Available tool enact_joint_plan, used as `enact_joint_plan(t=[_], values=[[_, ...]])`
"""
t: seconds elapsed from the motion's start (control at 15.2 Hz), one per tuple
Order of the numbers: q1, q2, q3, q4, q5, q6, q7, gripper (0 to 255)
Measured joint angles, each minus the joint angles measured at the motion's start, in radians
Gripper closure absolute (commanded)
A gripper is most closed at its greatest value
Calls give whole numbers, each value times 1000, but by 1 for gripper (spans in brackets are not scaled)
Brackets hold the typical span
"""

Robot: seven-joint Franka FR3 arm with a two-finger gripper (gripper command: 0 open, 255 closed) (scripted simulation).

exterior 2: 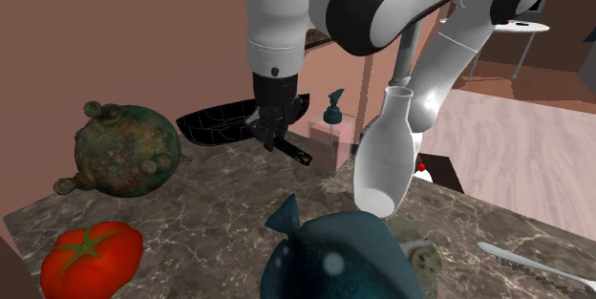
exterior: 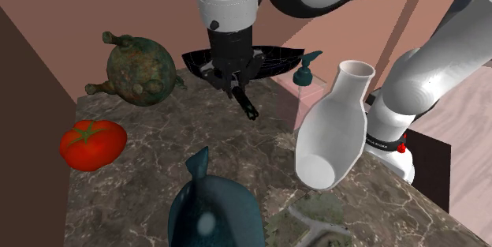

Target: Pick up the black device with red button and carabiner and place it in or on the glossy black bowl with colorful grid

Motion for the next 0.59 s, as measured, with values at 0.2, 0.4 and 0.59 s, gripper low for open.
enact_joint_plan(t=[0.2,0.4,0.59], values=[[-2,-2,-8,37,-2,-39,-6,255],[-3,-4,-15,74,-3,-77,-12,255],[-6,-1,-20,118,-7,-118,-15,255]])
